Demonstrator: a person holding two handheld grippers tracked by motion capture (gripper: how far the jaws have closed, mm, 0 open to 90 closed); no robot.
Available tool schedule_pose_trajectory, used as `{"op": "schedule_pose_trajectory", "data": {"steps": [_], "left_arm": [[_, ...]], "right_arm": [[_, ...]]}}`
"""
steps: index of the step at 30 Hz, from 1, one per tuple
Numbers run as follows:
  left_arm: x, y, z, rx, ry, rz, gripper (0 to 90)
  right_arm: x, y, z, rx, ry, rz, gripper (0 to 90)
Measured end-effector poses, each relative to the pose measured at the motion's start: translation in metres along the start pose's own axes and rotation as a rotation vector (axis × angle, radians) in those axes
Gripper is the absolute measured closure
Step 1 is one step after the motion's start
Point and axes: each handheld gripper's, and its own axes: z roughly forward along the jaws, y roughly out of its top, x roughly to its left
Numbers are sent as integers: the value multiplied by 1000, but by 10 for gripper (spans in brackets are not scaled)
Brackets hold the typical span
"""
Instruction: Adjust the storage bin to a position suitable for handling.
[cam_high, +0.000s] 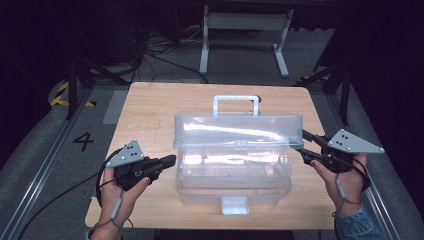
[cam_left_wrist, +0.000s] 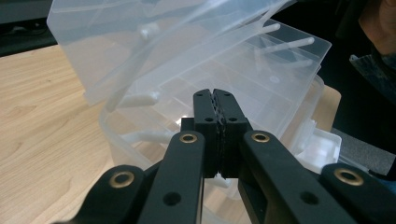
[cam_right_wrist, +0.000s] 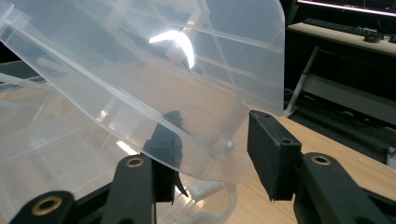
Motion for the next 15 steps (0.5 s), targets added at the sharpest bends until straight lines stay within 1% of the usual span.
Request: {"op": "schedule_pose_trajectory", "data": {"steps": [2,6,7,8,11,15], "left_arm": [[0,-1,-2,10,4,4,888],[-1,-5,-4,23,5,2,882],[0,-6,-5,28,7,6,880],[-1,-6,-6,34,9,2,876],[-2,-9,-9,47,13,12,870],[-2,-12,-13,60,10,4,853]], "right_arm": [[-2,3,1,2,-3,-7,564],[-6,7,4,-1,-3,1,567],[-7,9,5,-3,-3,12,568],[-8,10,6,-2,-3,10,569],[-11,14,8,1,-4,21,573],[-16,20,11,17,2,43,579]]}}
